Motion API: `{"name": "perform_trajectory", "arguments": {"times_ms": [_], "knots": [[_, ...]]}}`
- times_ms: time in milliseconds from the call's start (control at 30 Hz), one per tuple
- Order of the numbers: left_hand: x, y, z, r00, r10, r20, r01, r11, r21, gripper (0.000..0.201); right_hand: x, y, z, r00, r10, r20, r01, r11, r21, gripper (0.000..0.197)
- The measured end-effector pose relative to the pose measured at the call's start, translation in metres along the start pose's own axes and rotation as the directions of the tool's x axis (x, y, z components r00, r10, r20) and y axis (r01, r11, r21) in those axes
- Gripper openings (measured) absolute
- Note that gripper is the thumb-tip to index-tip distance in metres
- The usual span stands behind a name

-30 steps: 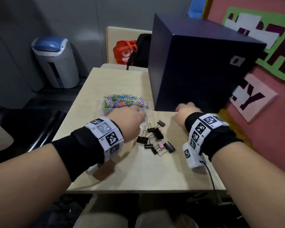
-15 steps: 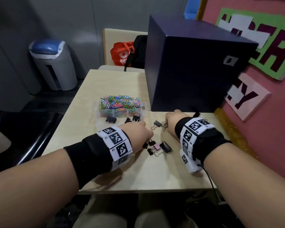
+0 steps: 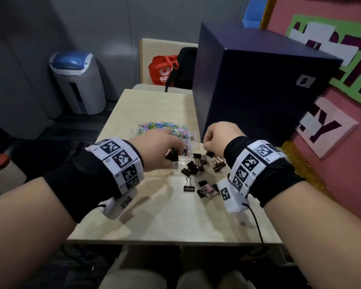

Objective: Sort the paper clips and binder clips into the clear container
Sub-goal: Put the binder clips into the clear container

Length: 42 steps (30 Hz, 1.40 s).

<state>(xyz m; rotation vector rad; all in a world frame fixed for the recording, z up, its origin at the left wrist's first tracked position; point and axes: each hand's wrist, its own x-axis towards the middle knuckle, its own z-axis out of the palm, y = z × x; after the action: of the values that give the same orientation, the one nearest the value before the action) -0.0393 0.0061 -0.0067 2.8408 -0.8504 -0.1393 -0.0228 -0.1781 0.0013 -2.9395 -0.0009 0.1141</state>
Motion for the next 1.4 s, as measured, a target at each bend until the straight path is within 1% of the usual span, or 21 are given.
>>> {"name": "perform_trajectory", "arguments": {"times_ms": [100, 167, 233, 300, 333, 367, 400, 433, 467, 500, 567, 633, 733, 833, 933, 1000, 1133, 1267, 1333, 1400], "knots": [[0.004, -0.017, -0.005, 0.999, -0.029, -0.037, 0.031, 0.998, 0.055, 0.035, 0.0, -0.015, 0.003, 0.99, -0.07, -0.121, 0.094, 0.973, 0.211, 0.009], [0.006, -0.027, -0.004, 0.997, -0.041, -0.06, 0.046, 0.996, 0.082, 0.033, 0.0, -0.028, 0.009, 0.981, -0.13, -0.144, 0.166, 0.946, 0.278, 0.013], [0.007, -0.034, -0.001, 0.997, -0.07, -0.043, 0.074, 0.991, 0.108, 0.031, 0.001, -0.035, 0.013, 0.983, -0.145, -0.116, 0.173, 0.945, 0.276, 0.022], [0.005, -0.04, 0.004, 0.994, -0.105, -0.028, 0.108, 0.988, 0.11, 0.031, 0.003, -0.032, 0.012, 0.988, -0.111, -0.105, 0.13, 0.971, 0.203, 0.027], [0.003, -0.041, 0.005, 0.993, -0.117, -0.031, 0.12, 0.987, 0.106, 0.031, 0.005, -0.028, 0.011, 0.994, -0.07, -0.082, 0.081, 0.986, 0.146, 0.029], [0.001, -0.041, 0.007, 0.992, -0.121, -0.042, 0.125, 0.986, 0.109, 0.032, 0.005, -0.023, 0.009, 0.999, -0.017, -0.033, 0.019, 0.997, 0.071, 0.032], [-0.001, -0.039, 0.009, 0.991, -0.117, -0.062, 0.124, 0.985, 0.121, 0.031, 0.004, -0.019, 0.009, 0.998, 0.04, 0.043, -0.039, 0.999, -0.028, 0.038], [-0.003, -0.035, 0.01, 0.992, -0.104, -0.077, 0.114, 0.984, 0.138, 0.031, 0.002, -0.014, 0.009, 0.988, 0.087, 0.131, -0.068, 0.988, -0.141, 0.048], [-0.005, -0.029, 0.012, 0.993, -0.082, -0.082, 0.094, 0.983, 0.157, 0.031, 0.001, -0.011, 0.012, 0.97, 0.112, 0.215, -0.059, 0.969, -0.24, 0.058], [-0.006, -0.021, 0.014, 0.996, -0.051, -0.07, 0.063, 0.983, 0.173, 0.03, -0.001, -0.009, 0.016, 0.951, 0.119, 0.284, -0.03, 0.954, -0.299, 0.068], [-0.006, -0.003, 0.019, 1.0, 0.008, 0.009, -0.01, 0.981, 0.193, 0.029, -0.003, -0.006, 0.025, 0.922, 0.105, 0.373, 0.018, 0.95, -0.313, 0.081], [-0.004, 0.013, 0.029, 0.994, 0.045, 0.103, -0.067, 0.974, 0.217, 0.034, -0.003, -0.005, 0.033, 0.911, 0.061, 0.409, 0.073, 0.95, -0.305, 0.079], [0.0, 0.025, 0.044, 0.978, 0.034, 0.205, -0.088, 0.962, 0.258, 0.044, -0.005, -0.005, 0.037, 0.931, 0.008, 0.365, 0.098, 0.958, -0.27, 0.065], [0.003, 0.029, 0.047, 0.978, -0.006, 0.21, -0.059, 0.951, 0.305, 0.043, -0.008, -0.003, 0.04, 0.947, -0.022, 0.319, 0.1, 0.968, -0.231, 0.06], [0.007, 0.03, 0.046, 0.973, -0.058, 0.223, -0.015, 0.949, 0.315, 0.036, -0.008, -0.001, 0.041, 0.943, -0.01, 0.332, 0.086, 0.973, -0.216, 0.061], [0.007, 0.029, 0.044, 0.967, -0.08, 0.242, -0.006, 0.942, 0.337, 0.033, -0.009, 0.0, 0.04, 0.94, -0.005, 0.341, 0.081, 0.974, -0.209, 0.061], [0.005, 0.028, 0.043, 0.966, -0.075, 0.249, -0.022, 0.931, 0.365, 0.029, -0.009, 0.001, 0.042, 0.945, 0.0, 0.326, 0.075, 0.973, -0.217, 0.058], [0.003, 0.027, 0.043, 0.967, -0.038, 0.252, -0.067, 0.917, 0.394, 0.024, -0.008, 0.0, 0.043, 0.934, -0.004, 0.357, 0.107, 0.957, -0.268, 0.067], [0.003, 0.027, 0.042, 0.966, -0.036, 0.256, -0.07, 0.917, 0.393, 0.026, -0.008, -0.002, 0.042, 0.93, 0.006, 0.367, 0.112, 0.947, -0.299, 0.062], [0.002, 0.025, 0.042, 0.966, -0.045, 0.256, -0.053, 0.93, 0.363, 0.038, -0.007, -0.004, 0.044, 0.936, 0.008, 0.353, 0.101, 0.952, -0.29, 0.048]]}}
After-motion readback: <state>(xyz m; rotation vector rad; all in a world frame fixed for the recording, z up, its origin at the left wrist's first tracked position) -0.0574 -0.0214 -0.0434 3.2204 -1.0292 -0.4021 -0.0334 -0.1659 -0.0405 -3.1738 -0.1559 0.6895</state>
